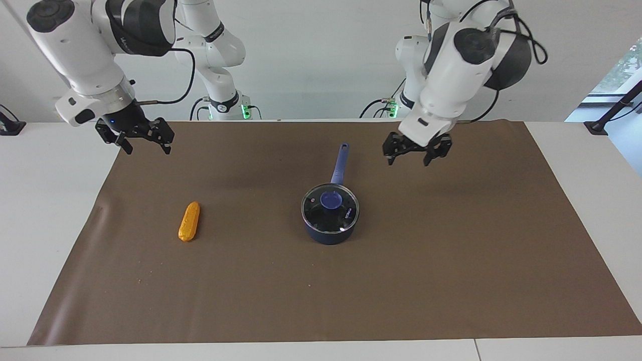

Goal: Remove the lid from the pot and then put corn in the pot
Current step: 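Reach the left gripper to the lid knob while the right gripper reaches the corn, then grasp the purple lid knob with the left gripper while the right gripper grasps the corn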

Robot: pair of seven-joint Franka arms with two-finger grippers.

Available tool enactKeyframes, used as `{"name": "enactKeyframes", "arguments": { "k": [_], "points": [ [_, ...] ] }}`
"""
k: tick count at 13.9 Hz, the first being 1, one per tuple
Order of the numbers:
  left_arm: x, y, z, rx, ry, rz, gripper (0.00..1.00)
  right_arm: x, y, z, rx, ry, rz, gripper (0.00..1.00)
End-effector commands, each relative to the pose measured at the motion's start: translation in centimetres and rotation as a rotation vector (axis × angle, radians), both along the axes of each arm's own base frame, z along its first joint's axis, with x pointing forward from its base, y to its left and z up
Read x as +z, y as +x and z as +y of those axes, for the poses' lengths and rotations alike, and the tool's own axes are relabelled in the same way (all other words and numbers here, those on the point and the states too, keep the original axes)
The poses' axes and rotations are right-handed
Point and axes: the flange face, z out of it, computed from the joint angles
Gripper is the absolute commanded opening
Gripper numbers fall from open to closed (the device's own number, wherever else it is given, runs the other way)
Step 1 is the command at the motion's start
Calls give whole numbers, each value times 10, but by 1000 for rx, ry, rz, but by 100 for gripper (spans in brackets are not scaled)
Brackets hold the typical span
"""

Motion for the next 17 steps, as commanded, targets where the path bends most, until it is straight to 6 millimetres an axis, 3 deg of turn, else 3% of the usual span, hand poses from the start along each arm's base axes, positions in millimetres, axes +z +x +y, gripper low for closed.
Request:
{"name": "enactKeyframes", "arguments": {
  "k": [1,3,5,6,10,13,17],
  "points": [
    [-39,17,-71,8,-15,-13,100,-62,-9,4,24,19,-26,100],
    [-66,7,-108,-32,-11,-22,100,-113,10,21,35,13,-49,100],
    [-78,9,-117,-49,-6,-53,100,-160,14,30,13,10,-72,100],
    [-89,7,-124,-64,9,-53,100,-175,10,31,18,8,-92,100],
    [-97,6,-129,-74,4,-74,100,-227,13,21,5,2,-78,100],
    [-106,8,-128,-79,13,-93,100,-244,19,21,4,-2,-86,100],
    [-115,6,-127,-88,34,-89,100,-249,24,18,23,-4,-80,75]
  ]
}}
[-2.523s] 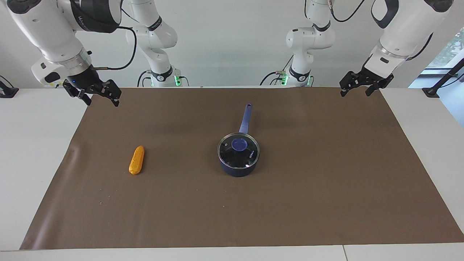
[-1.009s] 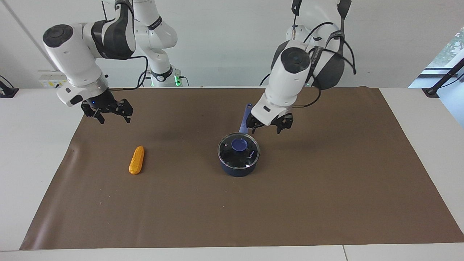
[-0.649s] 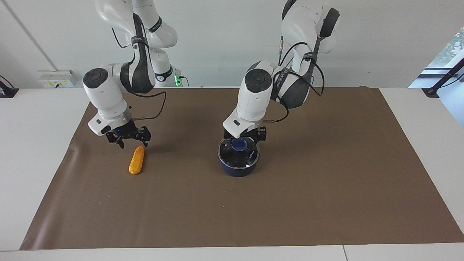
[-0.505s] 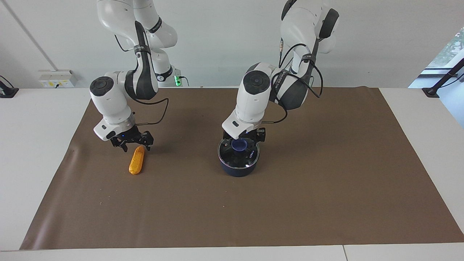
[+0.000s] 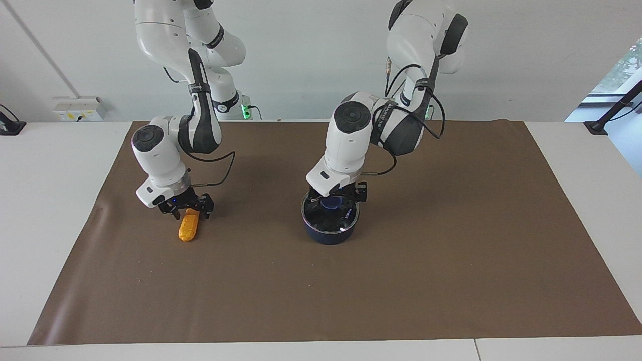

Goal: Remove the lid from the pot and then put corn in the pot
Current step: 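Grasp the purple lid knob with the left gripper while the right gripper grasps the corn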

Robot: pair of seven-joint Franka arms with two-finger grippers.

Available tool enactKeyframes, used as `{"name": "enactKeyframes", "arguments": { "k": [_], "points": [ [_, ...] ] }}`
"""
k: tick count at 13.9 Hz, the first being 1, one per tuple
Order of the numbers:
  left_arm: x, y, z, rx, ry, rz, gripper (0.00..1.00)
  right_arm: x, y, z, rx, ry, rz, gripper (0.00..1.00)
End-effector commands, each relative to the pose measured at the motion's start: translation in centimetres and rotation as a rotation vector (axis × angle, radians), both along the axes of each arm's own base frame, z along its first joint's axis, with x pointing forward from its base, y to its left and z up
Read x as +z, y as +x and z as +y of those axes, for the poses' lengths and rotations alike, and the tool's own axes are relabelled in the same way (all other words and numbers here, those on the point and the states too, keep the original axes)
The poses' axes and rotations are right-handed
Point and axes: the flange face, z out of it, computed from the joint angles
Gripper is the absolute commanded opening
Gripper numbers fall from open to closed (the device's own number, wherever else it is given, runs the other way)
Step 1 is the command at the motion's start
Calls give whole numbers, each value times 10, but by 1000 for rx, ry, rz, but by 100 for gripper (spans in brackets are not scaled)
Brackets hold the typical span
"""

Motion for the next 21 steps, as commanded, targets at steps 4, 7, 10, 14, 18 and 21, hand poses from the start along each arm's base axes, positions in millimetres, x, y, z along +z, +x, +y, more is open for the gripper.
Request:
{"name": "enactKeyframes", "arguments": {
  "k": [4,7,10,14,18,21],
  "points": [
    [-12,-4,-1,-15,28,-14,100,2,9,-3,19,5,0,2],
    [-15,-5,-1,-15,30,-6,99,13,16,4,33,6,36,0],
    [-14,-7,-2,-16,26,-3,91,44,35,10,43,7,87,0],
    [-13,-11,-7,-24,26,-2,73,56,44,40,101,-4,118,0],
    [-12,-14,-10,-27,25,3,57,67,48,44,105,-6,121,0],
    [-9,-16,-11,-21,24,6,3,66,48,45,106,-6,123,0]
  ]
}}
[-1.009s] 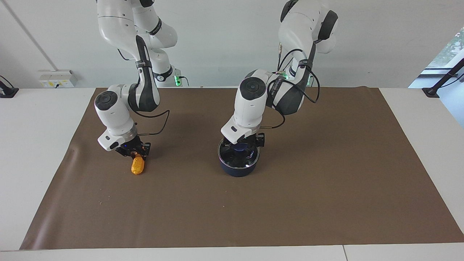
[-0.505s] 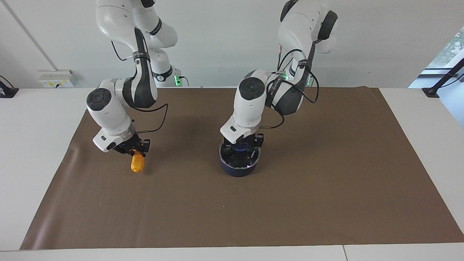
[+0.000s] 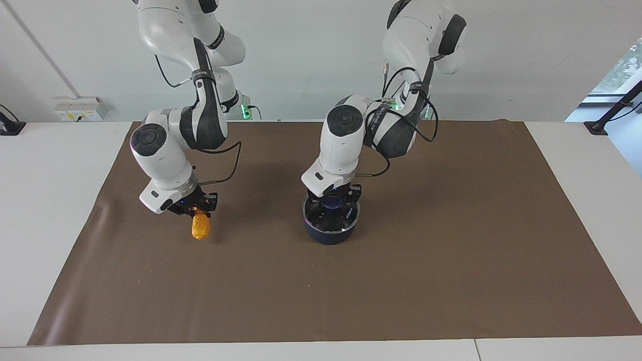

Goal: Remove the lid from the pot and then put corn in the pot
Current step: 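Grasp the purple lid knob with the left gripper while the right gripper grasps the corn, then lift the lid off with the left gripper while the right gripper carries the corn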

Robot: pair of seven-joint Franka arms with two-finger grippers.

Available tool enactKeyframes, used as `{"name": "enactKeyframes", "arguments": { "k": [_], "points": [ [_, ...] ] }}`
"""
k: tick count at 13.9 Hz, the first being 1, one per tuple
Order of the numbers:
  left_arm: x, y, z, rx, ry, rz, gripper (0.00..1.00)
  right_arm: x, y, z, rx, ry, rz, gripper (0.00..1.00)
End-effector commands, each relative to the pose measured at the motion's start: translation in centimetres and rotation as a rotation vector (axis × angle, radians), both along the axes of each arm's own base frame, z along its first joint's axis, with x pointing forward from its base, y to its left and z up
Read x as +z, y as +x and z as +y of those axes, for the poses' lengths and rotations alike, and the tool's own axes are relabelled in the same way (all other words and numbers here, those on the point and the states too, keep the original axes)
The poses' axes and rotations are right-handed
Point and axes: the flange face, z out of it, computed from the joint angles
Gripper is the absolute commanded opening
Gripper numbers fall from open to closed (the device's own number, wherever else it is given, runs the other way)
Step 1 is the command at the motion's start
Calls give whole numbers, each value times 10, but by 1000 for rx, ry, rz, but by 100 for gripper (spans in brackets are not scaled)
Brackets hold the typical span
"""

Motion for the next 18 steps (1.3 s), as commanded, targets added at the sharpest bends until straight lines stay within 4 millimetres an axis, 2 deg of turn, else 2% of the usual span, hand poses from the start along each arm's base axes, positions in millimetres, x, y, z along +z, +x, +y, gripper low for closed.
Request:
{"name": "enactKeyframes", "arguments": {
  "k": [1,2,4,7,8,9,12,13,14,15,16,18],
  "points": [
    [1,-8,-4,-1,18,1,0,1,5,-1,17,-4,11,0],
    [1,-12,-6,11,17,22,0,0,5,0,16,-4,12,0],
    [13,-9,-7,39,8,20,0,1,5,3,20,-3,10,0],
    [25,-10,0,44,26,46,0,2,5,5,19,-2,11,0],
    [37,-8,6,51,26,54,0,6,7,9,10,4,15,0],
    [49,-5,15,61,27,57,0,15,12,24,1,6,19,0],
    [68,1,31,93,-2,62,0,26,15,57,-25,2,22,0],
    [73,5,42,105,2,70,0,37,19,78,-37,1,25,0],
    [80,7,54,118,11,78,0,50,23,111,-73,-4,21,0],
    [90,14,76,144,16,85,0,64,21,150,-110,-7,10,0],
    [107,26,113,185,14,82,0,69,19,173,-132,-2,-2,0],
    [112,51,186,210,25,112,0,67,12,206,-214,68,13,0]
  ]
}}
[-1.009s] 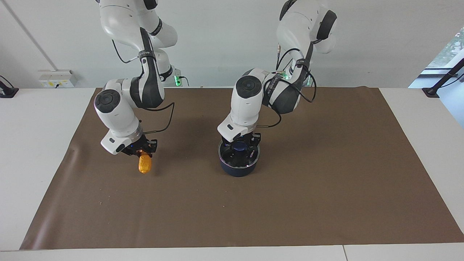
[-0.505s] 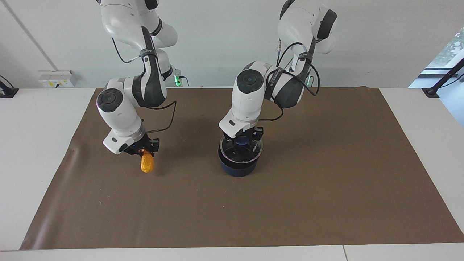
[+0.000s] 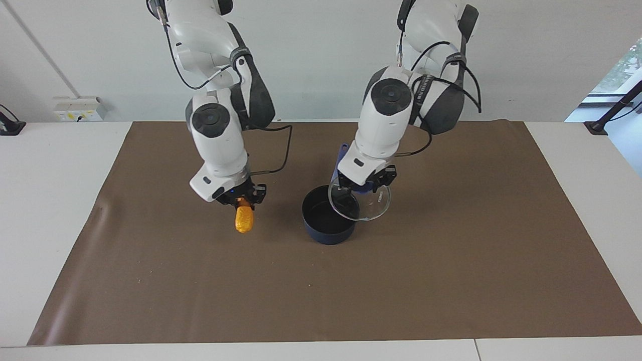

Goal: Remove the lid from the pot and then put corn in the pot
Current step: 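Lift the lid off with the left gripper while the right gripper carries the corn, then lower the corn into the pot with the right gripper and release it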

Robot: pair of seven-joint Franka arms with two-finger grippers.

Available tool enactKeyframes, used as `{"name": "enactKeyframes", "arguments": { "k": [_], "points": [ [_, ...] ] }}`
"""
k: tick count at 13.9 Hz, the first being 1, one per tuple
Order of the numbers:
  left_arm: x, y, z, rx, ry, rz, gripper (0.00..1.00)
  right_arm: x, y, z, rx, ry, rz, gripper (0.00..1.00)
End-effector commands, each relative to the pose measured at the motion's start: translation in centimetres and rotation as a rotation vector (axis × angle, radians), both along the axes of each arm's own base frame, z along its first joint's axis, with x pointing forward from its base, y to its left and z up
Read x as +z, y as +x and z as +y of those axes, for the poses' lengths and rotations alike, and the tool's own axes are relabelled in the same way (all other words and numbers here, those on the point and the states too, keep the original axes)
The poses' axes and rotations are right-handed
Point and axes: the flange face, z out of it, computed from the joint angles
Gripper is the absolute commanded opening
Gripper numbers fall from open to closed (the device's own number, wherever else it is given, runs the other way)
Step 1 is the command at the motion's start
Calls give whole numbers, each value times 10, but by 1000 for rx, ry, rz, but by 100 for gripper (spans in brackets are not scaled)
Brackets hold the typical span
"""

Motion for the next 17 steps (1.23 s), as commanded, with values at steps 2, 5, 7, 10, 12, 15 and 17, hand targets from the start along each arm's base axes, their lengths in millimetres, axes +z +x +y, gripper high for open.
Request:
{"name": "enactKeyframes", "arguments": {
  "k": [2,5,7,10,12,15,17],
  "points": [
    [16,37,138,32,-26,40,0,-14,2,85,-86,80,7,0],
    [-14,44,267,7,-45,34,0,-37,-13,169,-125,89,-37,0],
    [-42,33,335,42,-36,0,0,-44,-36,198,-72,59,-57,0],
    [-97,15,380,73,2,-19,0,-70,-44,187,-90,54,-56,0],
    [-129,9,397,93,2,-28,0,-77,-46,184,-94,71,-80,7],
    [-158,13,401,84,1,-26,0,-65,-34,174,-107,73,-96,59],
    [-170,16,401,70,-1,-26,0,-56,-28,172,-96,58,-122,100]
  ]
}}
